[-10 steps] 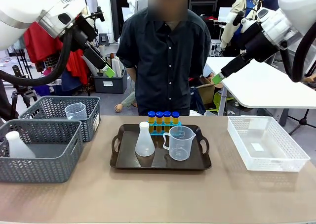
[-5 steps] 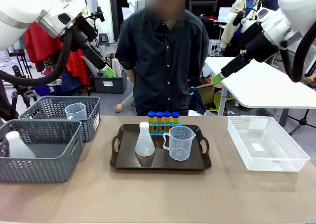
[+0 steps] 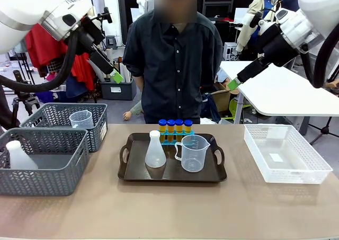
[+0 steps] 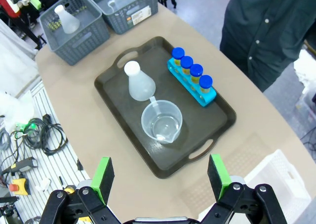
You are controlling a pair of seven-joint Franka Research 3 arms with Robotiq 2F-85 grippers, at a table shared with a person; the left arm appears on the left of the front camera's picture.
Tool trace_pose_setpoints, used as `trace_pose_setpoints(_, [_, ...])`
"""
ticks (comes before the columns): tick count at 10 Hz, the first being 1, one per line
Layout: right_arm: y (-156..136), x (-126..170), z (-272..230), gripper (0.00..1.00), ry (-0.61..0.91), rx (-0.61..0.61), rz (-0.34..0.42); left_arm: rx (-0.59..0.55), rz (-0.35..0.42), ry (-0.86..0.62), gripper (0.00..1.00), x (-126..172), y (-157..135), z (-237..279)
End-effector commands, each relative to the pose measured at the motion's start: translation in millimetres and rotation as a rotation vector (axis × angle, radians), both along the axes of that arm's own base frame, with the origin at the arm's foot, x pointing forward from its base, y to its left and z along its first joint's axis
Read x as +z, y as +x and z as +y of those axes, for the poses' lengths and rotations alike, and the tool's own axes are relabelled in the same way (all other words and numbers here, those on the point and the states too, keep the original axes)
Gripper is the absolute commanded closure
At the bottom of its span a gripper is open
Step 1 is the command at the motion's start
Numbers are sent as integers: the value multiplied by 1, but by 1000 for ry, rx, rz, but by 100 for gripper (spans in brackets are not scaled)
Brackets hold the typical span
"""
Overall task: Prepare the laboratory tools.
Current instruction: Pick up one Small flask and place it on the Handle tray.
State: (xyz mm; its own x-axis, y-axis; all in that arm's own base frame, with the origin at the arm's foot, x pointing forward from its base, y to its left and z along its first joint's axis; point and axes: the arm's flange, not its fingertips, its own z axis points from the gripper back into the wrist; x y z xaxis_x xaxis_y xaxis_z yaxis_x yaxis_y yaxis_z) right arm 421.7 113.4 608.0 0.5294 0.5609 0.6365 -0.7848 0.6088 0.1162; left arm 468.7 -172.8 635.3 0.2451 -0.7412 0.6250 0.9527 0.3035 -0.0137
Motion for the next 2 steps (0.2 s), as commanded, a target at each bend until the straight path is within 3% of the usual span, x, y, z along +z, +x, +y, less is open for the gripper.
trace_pose_setpoints(1, [0, 1, 0, 0, 13, -5, 11, 2, 5, -7, 0, 1, 0, 3])
trace_pose_setpoints(2, [0, 1, 0, 0, 13, -5, 11, 2, 5, -7, 0, 1, 0, 3])
